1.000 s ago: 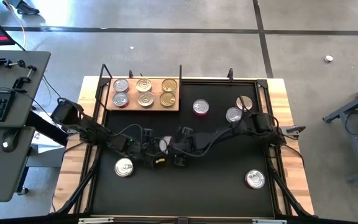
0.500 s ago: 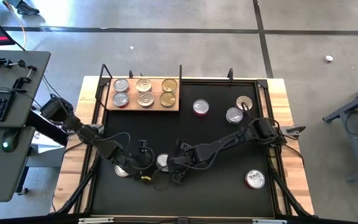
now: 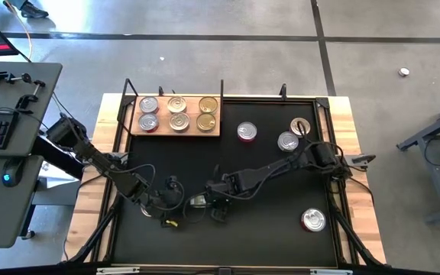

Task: Stack canned seafood by type on shelf
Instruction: Stack the green tuna can on the top of the other green tuna can

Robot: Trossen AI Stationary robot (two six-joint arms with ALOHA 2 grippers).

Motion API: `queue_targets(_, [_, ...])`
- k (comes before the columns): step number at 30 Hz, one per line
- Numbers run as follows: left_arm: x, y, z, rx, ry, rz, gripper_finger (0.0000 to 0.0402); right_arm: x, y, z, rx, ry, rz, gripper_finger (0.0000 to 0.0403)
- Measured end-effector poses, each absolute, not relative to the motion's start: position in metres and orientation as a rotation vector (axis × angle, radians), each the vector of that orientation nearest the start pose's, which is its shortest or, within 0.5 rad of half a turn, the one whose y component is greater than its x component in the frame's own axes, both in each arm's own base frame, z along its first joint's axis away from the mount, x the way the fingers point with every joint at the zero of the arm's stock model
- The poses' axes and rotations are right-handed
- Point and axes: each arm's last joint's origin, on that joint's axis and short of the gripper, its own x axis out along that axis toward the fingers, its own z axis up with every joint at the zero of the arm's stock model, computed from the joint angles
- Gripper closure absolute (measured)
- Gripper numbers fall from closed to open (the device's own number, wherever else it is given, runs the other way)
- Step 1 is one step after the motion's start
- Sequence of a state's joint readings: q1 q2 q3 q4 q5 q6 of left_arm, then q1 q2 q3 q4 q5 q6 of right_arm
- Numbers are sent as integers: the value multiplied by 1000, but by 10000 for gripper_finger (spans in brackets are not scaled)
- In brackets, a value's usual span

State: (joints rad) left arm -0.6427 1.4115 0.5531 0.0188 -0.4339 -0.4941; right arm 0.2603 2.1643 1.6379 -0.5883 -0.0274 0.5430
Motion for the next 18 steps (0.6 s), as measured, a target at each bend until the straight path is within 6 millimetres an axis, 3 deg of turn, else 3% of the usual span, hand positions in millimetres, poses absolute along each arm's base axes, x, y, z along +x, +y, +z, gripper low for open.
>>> queue_targets(6, [195, -138, 154, -4, 728, 42, 392, 430, 135, 163, 239, 1145, -30, 297])
queue_targets(13, [183, -143, 155, 38, 668, 152, 392, 430, 189, 176, 67, 897, 130, 297])
queue_targets(18, [179, -150, 152, 81, 612, 195, 392, 431, 226, 193, 49, 655, 258, 296])
